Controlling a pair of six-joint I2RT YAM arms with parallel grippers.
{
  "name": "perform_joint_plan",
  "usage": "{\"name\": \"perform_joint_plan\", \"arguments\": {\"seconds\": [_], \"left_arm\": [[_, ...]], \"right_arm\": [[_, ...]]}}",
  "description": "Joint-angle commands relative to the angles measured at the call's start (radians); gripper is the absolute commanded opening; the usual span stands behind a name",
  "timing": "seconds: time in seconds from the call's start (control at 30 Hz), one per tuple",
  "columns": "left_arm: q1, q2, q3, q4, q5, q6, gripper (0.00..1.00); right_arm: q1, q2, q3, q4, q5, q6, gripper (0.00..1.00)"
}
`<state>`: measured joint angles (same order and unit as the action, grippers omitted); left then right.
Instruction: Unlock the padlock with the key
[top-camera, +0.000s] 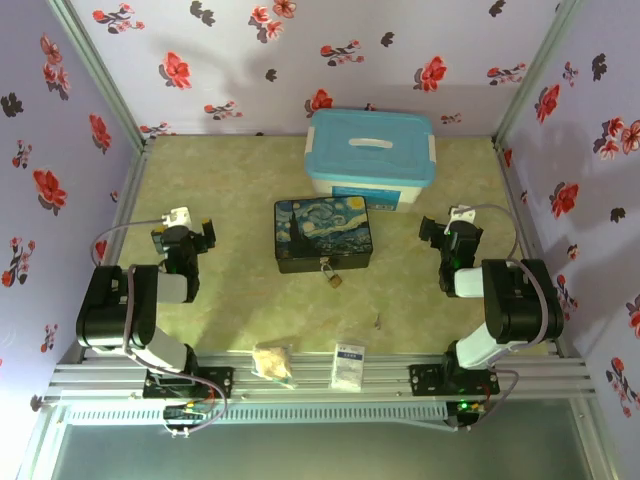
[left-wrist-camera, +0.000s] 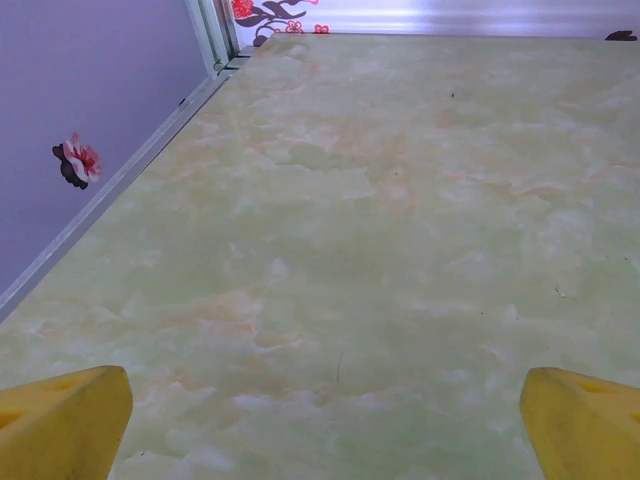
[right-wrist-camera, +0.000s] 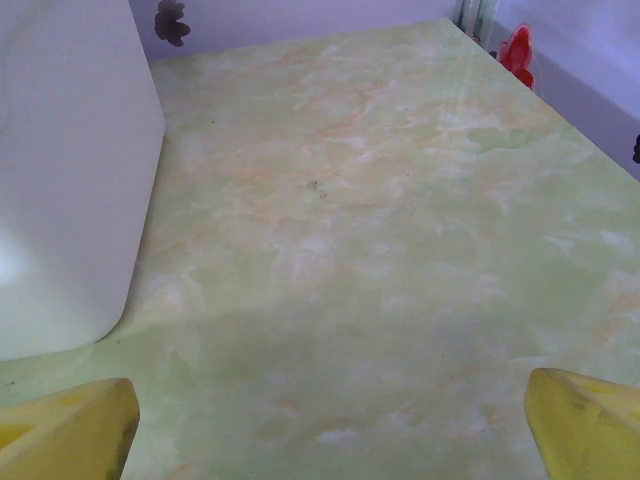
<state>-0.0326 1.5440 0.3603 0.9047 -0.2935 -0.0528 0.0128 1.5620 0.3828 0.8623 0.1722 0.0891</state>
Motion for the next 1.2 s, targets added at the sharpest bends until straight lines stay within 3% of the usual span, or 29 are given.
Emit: {"name": "perform_joint_plan", "arguments": {"seconds": [0.0,1.17], "left_arm": [[0.0,0.005,0.017,0.027,0.007,0.007,1.0],[0.004,0.005,0.017,0.025,0.019,0.002,1.0]], "right_arm": [[-0.005,-0.003,0.011,0.012,-0.018,0.001,0.99],[-0.007,-0.005,0.005,0.024,-0.019,0.005,0.99]]}}
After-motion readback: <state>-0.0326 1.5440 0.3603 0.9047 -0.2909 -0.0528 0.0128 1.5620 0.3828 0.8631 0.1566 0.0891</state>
